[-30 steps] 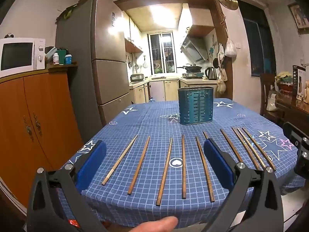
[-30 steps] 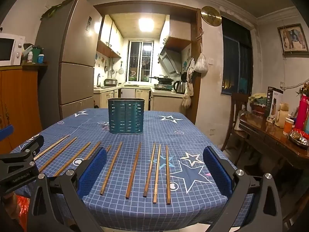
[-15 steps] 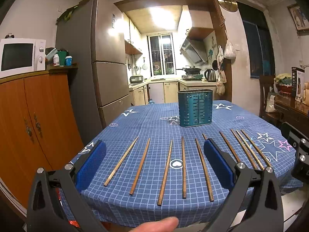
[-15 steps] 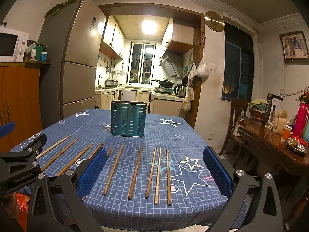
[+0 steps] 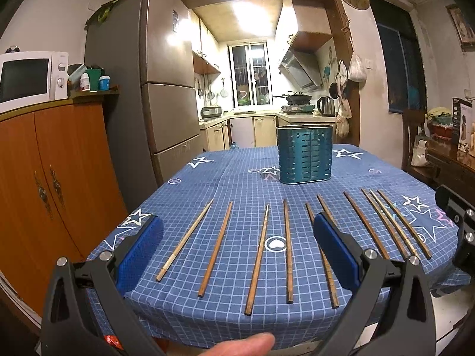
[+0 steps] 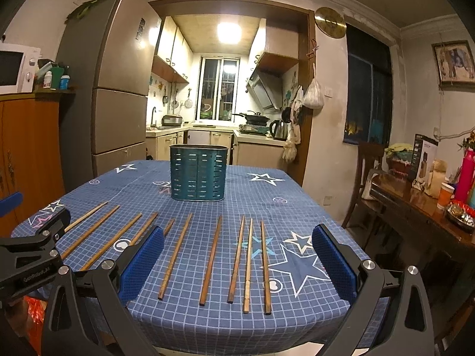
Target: Organize utensils
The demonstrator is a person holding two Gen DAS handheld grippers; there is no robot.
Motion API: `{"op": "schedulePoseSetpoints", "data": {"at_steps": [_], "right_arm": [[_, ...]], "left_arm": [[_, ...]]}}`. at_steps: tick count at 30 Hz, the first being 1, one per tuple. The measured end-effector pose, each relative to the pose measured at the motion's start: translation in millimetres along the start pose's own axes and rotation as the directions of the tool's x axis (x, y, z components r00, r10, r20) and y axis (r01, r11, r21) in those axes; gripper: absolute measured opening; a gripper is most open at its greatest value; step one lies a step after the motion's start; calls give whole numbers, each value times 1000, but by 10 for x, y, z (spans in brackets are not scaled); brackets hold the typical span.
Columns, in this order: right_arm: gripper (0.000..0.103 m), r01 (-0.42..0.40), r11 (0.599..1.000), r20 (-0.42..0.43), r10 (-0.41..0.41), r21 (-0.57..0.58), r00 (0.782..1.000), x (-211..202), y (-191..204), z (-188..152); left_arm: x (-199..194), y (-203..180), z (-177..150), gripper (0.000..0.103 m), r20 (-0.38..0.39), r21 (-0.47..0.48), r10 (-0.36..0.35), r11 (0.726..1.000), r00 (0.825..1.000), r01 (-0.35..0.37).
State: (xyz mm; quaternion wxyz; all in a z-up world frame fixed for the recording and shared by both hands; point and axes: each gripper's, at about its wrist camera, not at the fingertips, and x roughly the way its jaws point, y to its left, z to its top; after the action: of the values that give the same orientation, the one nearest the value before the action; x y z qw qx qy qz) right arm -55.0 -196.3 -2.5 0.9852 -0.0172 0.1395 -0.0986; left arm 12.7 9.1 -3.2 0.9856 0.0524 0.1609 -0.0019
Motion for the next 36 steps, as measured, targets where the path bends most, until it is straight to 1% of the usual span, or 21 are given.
{"op": "schedulePoseSetpoints", "data": {"at_steps": [4,8,11,13,16,18,20,21,23,24,26,30,31,33,34,36], "right_arm": [[100,-10,1000,-1,10,10,1000,85,-37,-9],[100,-24,1000,-26,23,-18,999,191,-26,-45],[100,-48,998,-51,46,-39,998,244,-4,-93],[100,-58,998,-76,55,-37,996,280,-6,-100],[100,-102,995,-95,101,-12,990,312,-24,-104],[100,-120,993,-99,118,-11,988,320,-22,-102],[100,-153,988,-119,150,-19,982,351,-1,-97],[100,-166,986,-128,162,-19,978,362,16,-101],[100,-184,983,-147,181,-6,972,381,26,-114],[100,-188,982,-149,186,1,971,362,23,-133],[100,-193,981,-149,193,19,970,349,15,-133],[100,-189,982,-131,190,19,973,293,1,-118],[100,-187,982,-121,187,10,975,270,9,-117],[100,-173,985,-108,169,-21,980,233,50,-122],[100,-170,985,-106,166,-34,980,224,74,-125],[100,-179,983,-105,173,-45,979,211,105,-127]], "left_arm": [[50,17,-20,97,-7,-4,18,1000,1000,-18],[108,41,-52,97,-19,-14,37,999,999,-38],[143,28,-78,97,-18,20,58,998,998,-58],[157,28,-91,97,-30,26,51,998,998,-51],[154,30,-113,97,-30,15,49,999,998,-49],[134,22,-120,97,-8,15,69,998,998,-69],[123,13,-120,97,11,31,79,996,997,-80],[125,1,-123,97,10,40,81,996,997,-81],[139,-2,-129,97,-12,42,63,997,998,-63],[147,4,-136,97,-27,36,48,998,998,-47],[143,8,-144,97,-33,37,28,999,999,-27],[112,1,-129,97,-22,46,53,998,998,-52],[106,-8,-122,97,-19,56,69,996,997,-68],[99,-28,-109,97,-22,72,79,994,997,-77],[94,-35,-105,97,-18,76,77,994,997,-76],[68,-29,-107,97,-12,73,51,996,999,-50]]}}
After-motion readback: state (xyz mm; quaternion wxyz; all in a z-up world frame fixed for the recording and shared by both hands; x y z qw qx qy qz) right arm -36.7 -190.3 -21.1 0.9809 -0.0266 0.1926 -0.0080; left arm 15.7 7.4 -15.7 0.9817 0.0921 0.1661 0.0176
